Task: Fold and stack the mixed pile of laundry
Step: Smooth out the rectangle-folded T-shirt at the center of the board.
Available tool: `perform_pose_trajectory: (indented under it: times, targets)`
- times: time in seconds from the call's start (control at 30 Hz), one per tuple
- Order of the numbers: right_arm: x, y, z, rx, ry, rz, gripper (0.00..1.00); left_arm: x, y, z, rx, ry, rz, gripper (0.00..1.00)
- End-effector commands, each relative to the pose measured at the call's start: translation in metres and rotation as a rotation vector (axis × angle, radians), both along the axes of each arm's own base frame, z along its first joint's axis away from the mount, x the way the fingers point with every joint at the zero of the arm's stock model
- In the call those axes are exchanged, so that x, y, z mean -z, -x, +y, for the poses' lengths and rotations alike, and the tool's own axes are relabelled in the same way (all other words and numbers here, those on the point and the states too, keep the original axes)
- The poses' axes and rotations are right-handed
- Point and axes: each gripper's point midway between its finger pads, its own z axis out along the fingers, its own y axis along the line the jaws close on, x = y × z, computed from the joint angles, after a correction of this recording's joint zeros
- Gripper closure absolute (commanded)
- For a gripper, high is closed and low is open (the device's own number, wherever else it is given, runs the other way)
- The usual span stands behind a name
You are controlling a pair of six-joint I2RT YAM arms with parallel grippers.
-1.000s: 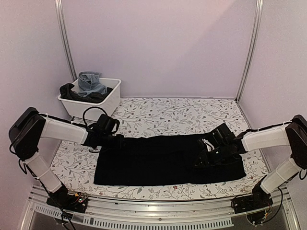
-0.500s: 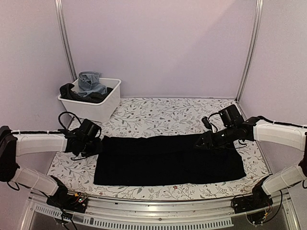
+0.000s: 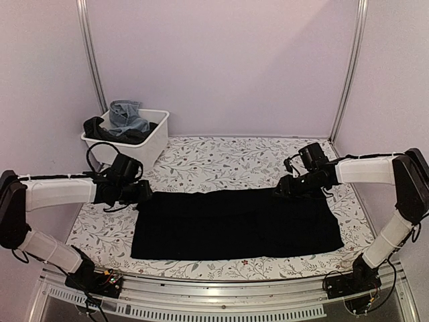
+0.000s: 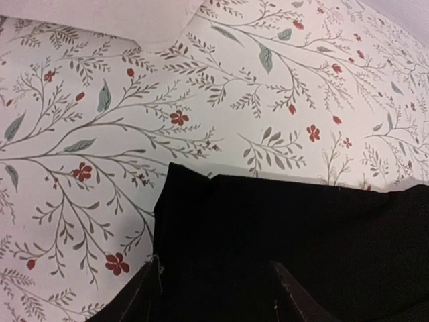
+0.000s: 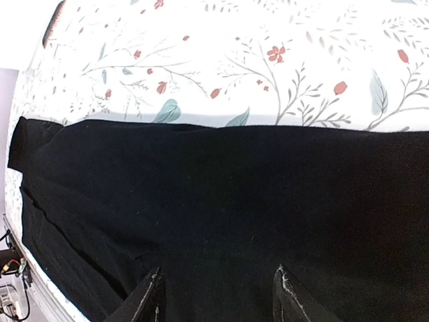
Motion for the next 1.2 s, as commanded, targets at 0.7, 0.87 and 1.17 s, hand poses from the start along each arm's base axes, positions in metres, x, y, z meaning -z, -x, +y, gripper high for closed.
perform_pose_trajectory:
  times: [0.7, 0.87, 1.17]
  targets:
    - [0.057, -0.059, -0.077, 0.228, 0.051, 0.065, 0.51, 0.070, -0.071, 0.030, 0.021, -0.194, 0.152, 0.69]
    - [0.064, -0.058, -0.085, 0.255, 0.050, 0.089, 0.52, 0.066, -0.049, 0.045, -0.040, -0.182, 0.168, 0.94]
    - [0.065, -0.064, -0.091, 0.269, 0.057, 0.093, 0.53, 0.059, -0.007, 0.074, -0.168, -0.181, 0.190, 0.87]
